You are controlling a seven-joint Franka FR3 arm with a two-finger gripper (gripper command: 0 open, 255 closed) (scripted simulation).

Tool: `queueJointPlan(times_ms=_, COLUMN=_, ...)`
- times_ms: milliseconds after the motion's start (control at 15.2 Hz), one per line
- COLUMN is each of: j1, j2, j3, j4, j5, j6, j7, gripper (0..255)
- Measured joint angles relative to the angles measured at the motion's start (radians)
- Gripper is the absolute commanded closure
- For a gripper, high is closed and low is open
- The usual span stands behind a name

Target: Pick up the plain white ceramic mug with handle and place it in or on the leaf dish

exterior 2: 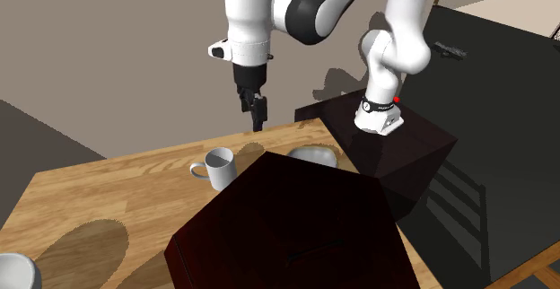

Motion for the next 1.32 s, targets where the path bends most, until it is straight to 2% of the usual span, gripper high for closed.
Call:
queueJointPlan(times_ms=330, j1=0.011, j2=0.194, j3=0.003, j4=0.161, j5=-0.019, j6=0.020, j7=0.006, gripper=0)
queueJointPlan(times_ms=660, j1=0.034, j2=0.396, j3=0.006, j4=0.372, j5=-0.038, j6=-0.001, j7=0.021, gripper=0)
queueJointPlan(times_ms=1320, j1=0.037, j2=0.468, j3=0.003, j4=0.369, j5=-0.044, j6=0.072, j7=0.023, gripper=0)
